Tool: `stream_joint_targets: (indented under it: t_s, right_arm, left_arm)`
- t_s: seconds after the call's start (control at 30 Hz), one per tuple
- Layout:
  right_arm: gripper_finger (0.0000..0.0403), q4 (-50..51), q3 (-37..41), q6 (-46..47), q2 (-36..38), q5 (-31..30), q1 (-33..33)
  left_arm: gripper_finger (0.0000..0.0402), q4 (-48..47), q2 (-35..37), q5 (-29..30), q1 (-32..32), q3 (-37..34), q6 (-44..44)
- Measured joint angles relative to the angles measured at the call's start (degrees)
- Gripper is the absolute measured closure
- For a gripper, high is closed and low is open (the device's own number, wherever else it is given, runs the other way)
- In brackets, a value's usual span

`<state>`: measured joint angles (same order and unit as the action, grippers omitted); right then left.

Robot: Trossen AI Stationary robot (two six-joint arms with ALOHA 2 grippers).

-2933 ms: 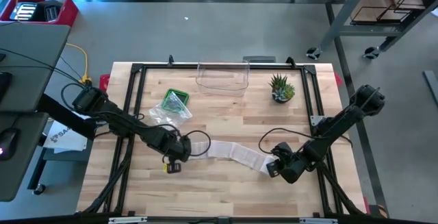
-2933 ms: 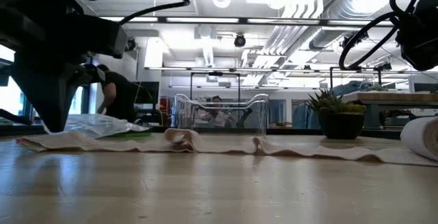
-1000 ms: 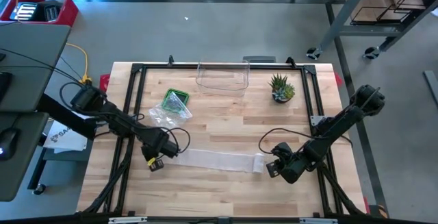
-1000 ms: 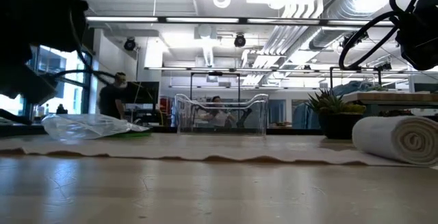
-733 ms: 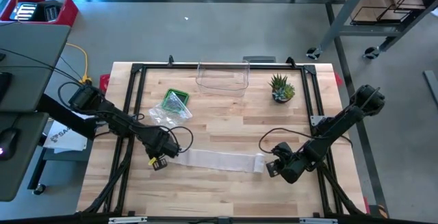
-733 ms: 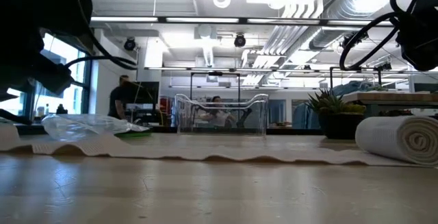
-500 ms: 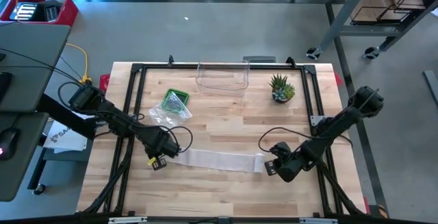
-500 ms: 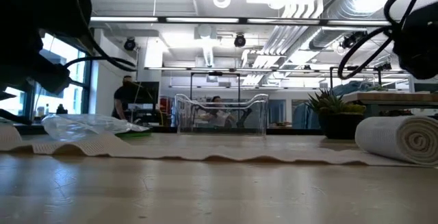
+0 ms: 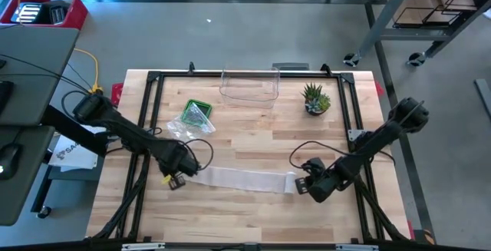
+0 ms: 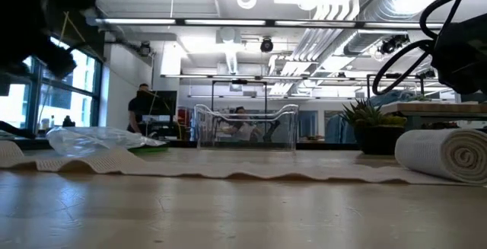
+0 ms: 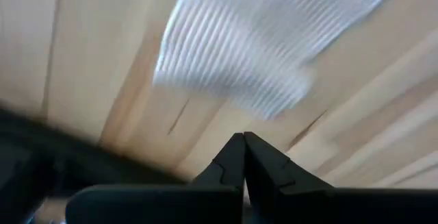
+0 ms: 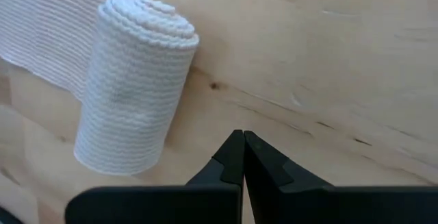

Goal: Roll bandage
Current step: Roll the bandage

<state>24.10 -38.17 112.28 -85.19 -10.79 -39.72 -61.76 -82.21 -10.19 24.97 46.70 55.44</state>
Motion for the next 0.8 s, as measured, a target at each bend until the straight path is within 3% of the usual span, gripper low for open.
stream_joint_targets:
  t_s: [0.23, 0.37, 0.53, 0.8]
  right_arm:
    - [0.0403, -5.87, -0.02, -2.25, -3.76, 1.19, 0.09]
    - [0.0403, -8.79, -0.02, -0.19, -4.72, -0.74, 0.17]
    - [0.0403, -9.57, -0.02, -0.21, -4.77, -1.15, 0.53]
    - [0.0403, -11.68, -0.02, -0.2, -4.32, -5.32, 0.74]
  left_arm:
    - [0.0401, 24.99, -4.12, 3.97, -1.29, 2.1, -7.21]
    - [0.0401, 28.21, -11.2, 7.01, -3.53, 4.94, -10.35]
    - [0.0402, 31.84, -19.33, 4.75, -5.32, 9.59, -14.68]
    - [0.0402, 30.57, -22.85, 4.88, -4.98, 13.8, -16.7]
